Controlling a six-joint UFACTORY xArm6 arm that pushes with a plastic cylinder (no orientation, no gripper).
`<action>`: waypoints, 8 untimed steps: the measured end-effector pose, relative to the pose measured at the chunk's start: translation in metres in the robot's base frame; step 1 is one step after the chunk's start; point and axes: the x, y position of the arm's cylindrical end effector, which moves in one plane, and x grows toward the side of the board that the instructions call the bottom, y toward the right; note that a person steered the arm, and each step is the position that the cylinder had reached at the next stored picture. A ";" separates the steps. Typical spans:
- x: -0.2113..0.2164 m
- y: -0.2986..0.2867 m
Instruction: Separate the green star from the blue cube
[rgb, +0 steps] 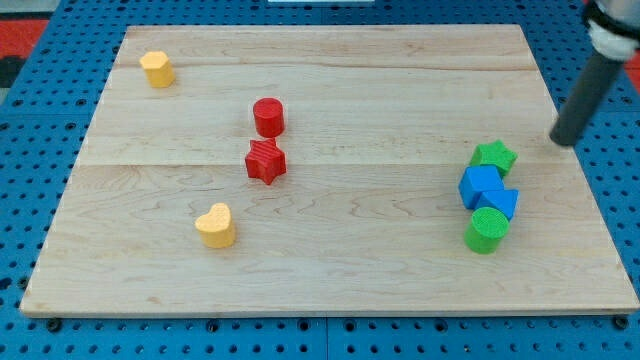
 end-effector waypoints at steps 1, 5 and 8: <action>0.015 -0.068; -0.045 -0.219; -0.124 -0.179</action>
